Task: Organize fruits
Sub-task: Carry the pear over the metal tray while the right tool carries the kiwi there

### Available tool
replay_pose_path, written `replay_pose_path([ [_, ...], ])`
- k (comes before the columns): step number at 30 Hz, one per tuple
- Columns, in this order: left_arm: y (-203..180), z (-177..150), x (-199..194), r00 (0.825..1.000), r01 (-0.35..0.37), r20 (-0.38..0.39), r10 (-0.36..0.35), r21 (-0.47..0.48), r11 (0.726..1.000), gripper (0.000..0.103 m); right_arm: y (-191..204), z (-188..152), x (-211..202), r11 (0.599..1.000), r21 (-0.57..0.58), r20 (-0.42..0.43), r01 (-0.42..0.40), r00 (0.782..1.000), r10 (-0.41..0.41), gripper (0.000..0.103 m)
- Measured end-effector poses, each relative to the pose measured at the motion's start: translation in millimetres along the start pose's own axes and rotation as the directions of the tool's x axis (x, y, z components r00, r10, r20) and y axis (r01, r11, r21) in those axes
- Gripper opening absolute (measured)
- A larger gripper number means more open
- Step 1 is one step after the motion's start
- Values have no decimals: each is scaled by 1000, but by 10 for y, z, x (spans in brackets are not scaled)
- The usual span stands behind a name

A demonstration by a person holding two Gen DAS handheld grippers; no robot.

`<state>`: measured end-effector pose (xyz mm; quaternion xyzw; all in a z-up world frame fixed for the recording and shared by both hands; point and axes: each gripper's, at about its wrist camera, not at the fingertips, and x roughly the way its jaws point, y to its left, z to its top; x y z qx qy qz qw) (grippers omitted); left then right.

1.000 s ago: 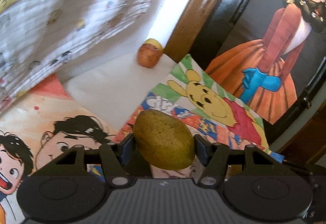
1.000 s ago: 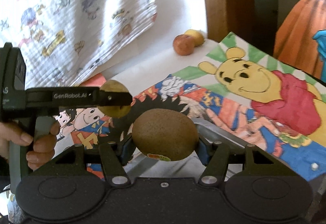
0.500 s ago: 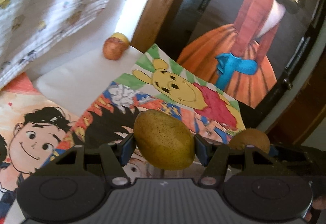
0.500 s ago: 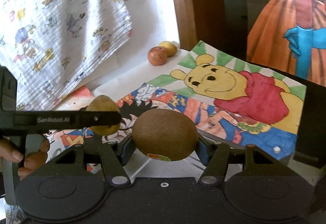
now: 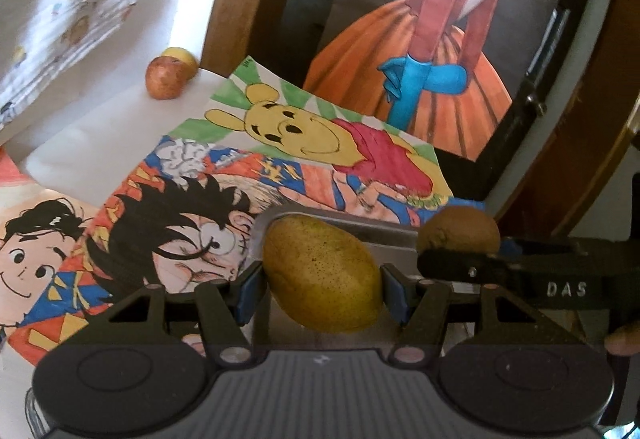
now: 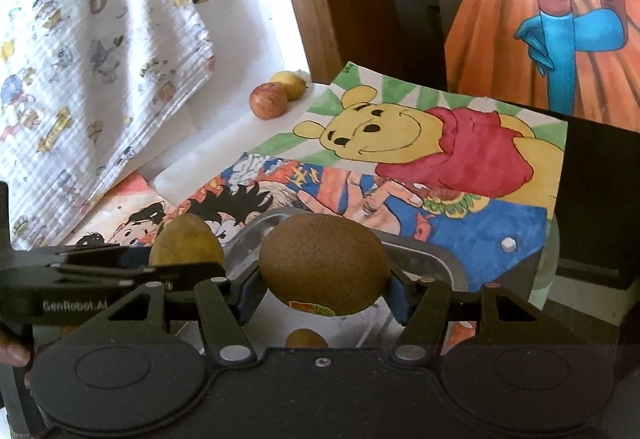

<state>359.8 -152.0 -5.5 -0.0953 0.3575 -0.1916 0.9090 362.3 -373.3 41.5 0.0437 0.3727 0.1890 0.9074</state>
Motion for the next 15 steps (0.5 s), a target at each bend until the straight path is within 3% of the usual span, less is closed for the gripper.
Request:
replay_pose_path([
  [15, -90, -89, 57, 999, -22, -31, 24, 58, 998, 66, -73, -89, 71, 999, 37, -25, 20, 999, -19, 63],
])
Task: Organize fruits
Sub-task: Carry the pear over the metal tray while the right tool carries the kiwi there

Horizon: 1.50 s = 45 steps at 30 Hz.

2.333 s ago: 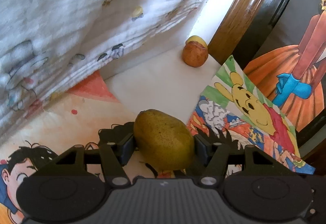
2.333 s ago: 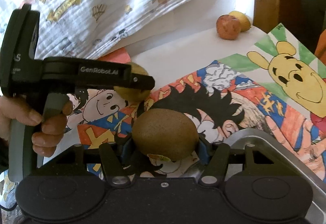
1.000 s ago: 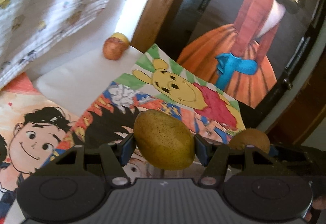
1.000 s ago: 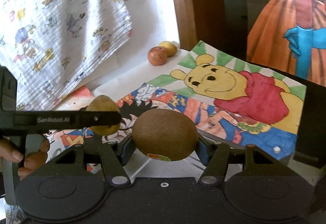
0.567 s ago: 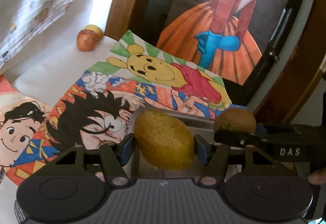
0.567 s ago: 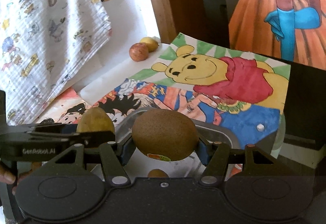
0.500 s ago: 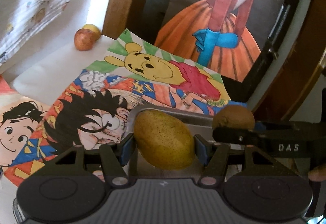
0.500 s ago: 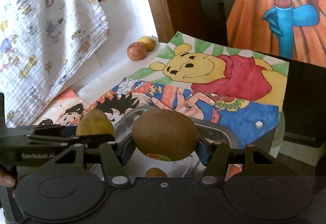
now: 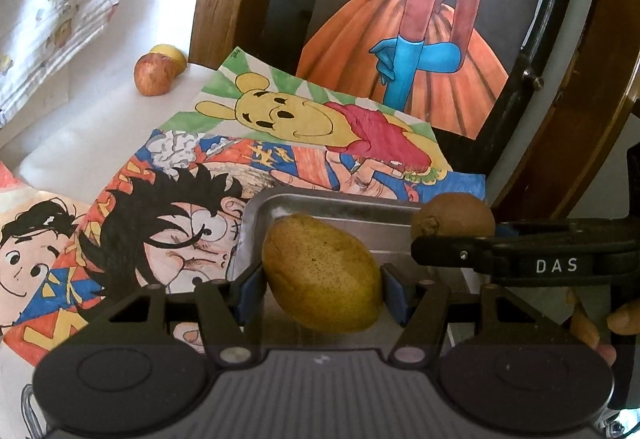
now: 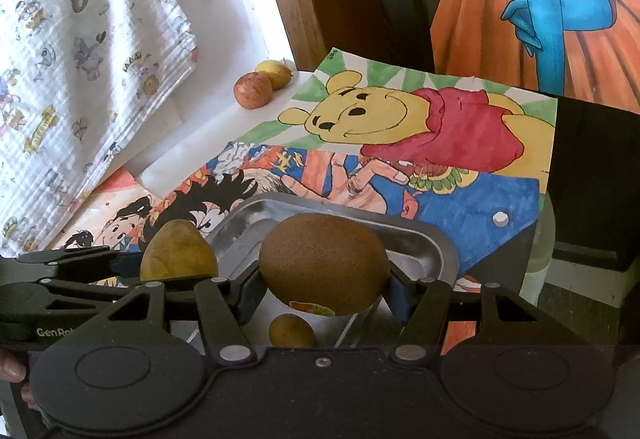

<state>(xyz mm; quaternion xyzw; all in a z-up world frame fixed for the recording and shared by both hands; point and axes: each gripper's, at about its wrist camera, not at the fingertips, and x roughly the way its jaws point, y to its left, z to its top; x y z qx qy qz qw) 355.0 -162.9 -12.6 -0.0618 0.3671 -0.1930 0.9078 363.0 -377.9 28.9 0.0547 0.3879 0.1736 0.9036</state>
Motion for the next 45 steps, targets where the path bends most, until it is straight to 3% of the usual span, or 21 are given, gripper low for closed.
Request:
replay_pose_path([
  [17, 23, -66, 66, 1000, -8, -28, 8, -8, 1000, 66, -87, -81, 101, 999, 40, -36, 6, 999, -5, 63],
  [45, -19, -89, 102, 998, -6, -57, 7, 11, 1000, 67, -145, -93, 83, 996, 90, -23, -10, 1000, 12, 67],
])
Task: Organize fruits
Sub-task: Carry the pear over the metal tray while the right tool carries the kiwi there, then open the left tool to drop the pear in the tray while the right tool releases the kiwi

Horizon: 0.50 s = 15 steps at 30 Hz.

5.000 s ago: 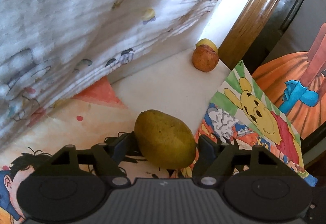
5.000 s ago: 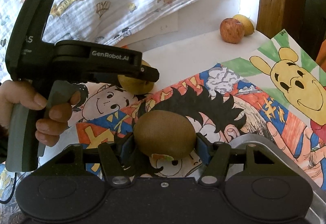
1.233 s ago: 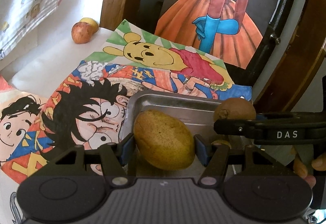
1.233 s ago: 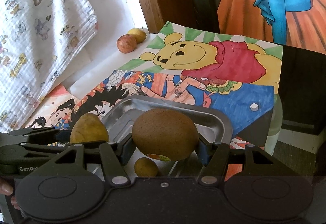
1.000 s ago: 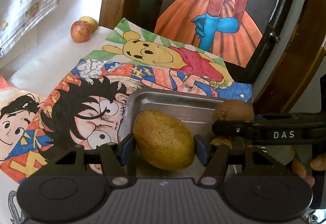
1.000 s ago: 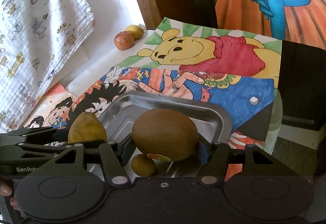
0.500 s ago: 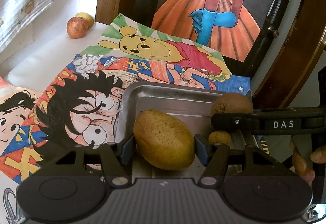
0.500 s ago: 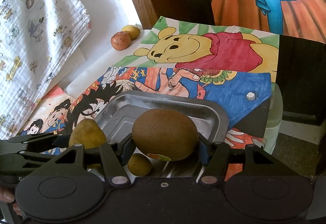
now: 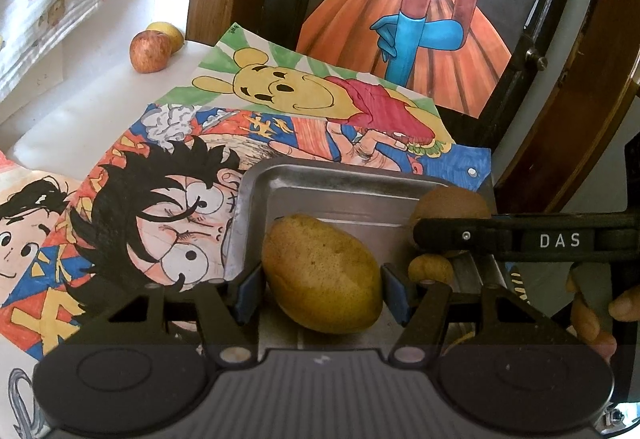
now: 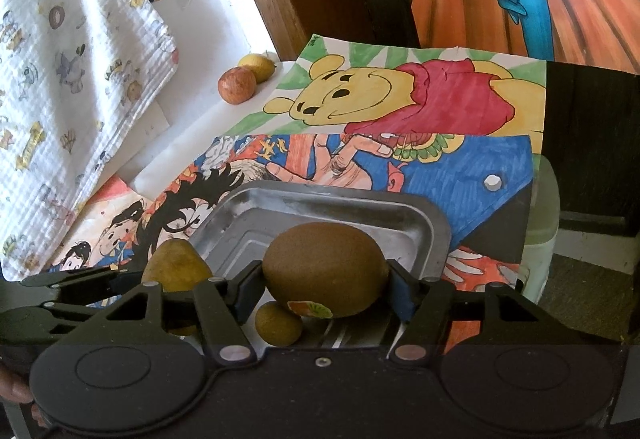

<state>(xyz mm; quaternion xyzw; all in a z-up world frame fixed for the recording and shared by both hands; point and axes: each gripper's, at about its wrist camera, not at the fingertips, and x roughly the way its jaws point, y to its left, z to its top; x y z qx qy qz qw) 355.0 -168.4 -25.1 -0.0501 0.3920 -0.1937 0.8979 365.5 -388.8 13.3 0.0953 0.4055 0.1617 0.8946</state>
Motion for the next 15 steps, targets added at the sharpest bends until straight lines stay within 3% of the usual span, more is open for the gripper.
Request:
replay_pose_path([
  [15, 11, 9, -151, 999, -21, 32, 22, -15, 1000, 75, -21, -40, -55, 1000, 26, 5, -4, 1000, 4, 67],
])
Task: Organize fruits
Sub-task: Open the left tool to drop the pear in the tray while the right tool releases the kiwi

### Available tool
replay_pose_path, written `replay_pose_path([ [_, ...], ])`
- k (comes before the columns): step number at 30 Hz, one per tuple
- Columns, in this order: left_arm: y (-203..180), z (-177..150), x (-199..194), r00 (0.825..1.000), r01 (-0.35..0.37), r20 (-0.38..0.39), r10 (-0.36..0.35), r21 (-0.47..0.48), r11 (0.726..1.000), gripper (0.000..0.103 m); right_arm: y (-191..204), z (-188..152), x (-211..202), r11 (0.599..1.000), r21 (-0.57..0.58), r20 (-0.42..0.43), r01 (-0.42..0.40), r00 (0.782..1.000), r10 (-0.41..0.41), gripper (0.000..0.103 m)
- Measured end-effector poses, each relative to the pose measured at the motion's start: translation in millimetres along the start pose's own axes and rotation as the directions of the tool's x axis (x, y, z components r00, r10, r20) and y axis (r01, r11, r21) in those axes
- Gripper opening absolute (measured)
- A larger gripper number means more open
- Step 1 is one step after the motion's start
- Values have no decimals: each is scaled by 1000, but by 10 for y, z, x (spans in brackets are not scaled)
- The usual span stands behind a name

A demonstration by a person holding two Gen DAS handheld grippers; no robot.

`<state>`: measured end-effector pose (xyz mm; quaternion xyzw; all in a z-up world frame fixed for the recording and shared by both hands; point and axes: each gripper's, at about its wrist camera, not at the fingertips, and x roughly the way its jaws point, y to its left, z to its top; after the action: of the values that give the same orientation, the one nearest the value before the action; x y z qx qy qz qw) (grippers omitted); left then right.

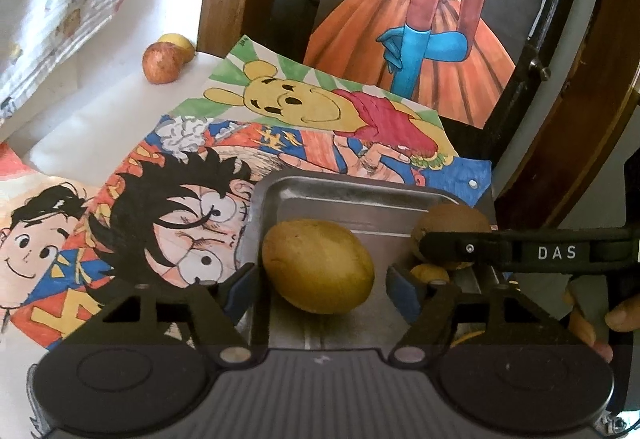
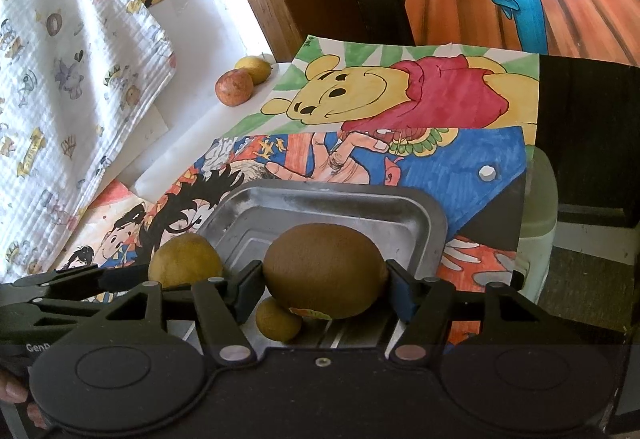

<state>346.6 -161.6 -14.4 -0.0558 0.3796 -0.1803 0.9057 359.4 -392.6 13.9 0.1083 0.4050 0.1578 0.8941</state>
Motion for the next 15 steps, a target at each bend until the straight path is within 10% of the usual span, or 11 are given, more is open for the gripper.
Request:
replay_pose_path([
  [15, 223, -73, -260, 996, -53, 67, 63, -143, 988, 95, 37, -34, -151, 999, 34, 44, -8, 999, 7, 81],
])
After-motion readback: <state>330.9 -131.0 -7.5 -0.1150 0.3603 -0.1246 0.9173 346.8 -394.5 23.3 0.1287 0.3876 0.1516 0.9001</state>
